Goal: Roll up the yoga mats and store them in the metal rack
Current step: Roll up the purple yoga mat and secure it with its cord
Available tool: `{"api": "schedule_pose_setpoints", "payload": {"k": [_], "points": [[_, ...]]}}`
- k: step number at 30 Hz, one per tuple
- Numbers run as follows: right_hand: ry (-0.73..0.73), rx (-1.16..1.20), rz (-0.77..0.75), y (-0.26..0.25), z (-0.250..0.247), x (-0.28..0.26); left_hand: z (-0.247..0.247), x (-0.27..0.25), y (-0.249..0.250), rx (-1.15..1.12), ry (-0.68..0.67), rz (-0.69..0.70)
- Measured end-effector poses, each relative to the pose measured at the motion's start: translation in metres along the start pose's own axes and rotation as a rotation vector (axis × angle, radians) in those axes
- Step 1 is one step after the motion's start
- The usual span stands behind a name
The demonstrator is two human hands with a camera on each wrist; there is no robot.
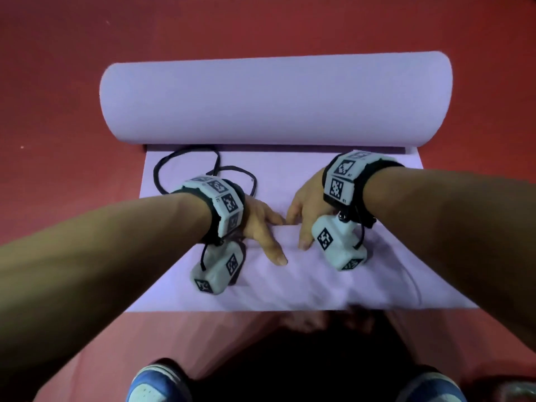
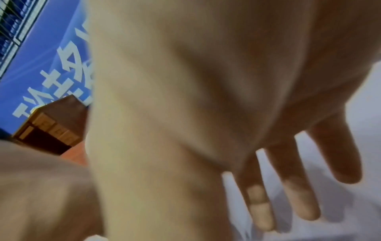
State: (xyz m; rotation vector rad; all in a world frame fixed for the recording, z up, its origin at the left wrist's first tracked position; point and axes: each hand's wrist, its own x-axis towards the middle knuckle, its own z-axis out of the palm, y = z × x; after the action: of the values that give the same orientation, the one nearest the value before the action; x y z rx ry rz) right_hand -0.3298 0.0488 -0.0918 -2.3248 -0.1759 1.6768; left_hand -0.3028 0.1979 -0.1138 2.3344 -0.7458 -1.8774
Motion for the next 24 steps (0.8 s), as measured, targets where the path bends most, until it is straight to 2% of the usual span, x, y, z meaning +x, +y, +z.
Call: {"api": "schedule_pose_setpoints", "payload": {"k": [2, 4, 6, 8, 10, 12, 15, 19, 21, 24], "points": [[0.165, 0.081, -0.062, -0.003, -0.01, 0.007, -0.008, -0.002, -0.006, 0.076, 0.088, -0.044], [0.338, 0.163, -0.104, -0.008, -0.017, 0.02, -0.016, -0.002, -0.015, 0.057, 0.181, -0.05], [0.481, 0.086, -0.105, -0.014, -0.027, 0.037, -0.029, -0.003, -0.028, 0.058, 0.264, -0.08], [0.518, 0.0, -0.101, -0.021, -0.034, 0.048, -0.038, -0.003, -0.039, 0.129, 0.368, -0.143], [0.486, -0.083, -0.104, -0.03, -0.042, 0.061, -0.046, 0.003, -0.059, 0.136, 0.526, -0.211], [0.43, -0.171, -0.08, -0.035, -0.045, 0.072, -0.051, 0.011, -0.076, 0.075, 0.628, -0.254], [0.339, -0.212, -0.033, -0.036, -0.047, 0.088, -0.057, 0.019, -0.096, -0.053, 0.621, -0.324], [0.283, -0.25, 0.013, -0.032, -0.049, 0.097, -0.057, 0.027, -0.108, -0.112, 0.59, -0.367], [0.344, -0.297, 0.037, -0.03, -0.049, 0.1, -0.06, 0.03, -0.11, -0.097, 0.581, -0.359], [0.545, -0.274, 0.036, -0.025, -0.052, 0.099, -0.062, 0.031, -0.111, -0.044, 0.507, -0.358]]}}
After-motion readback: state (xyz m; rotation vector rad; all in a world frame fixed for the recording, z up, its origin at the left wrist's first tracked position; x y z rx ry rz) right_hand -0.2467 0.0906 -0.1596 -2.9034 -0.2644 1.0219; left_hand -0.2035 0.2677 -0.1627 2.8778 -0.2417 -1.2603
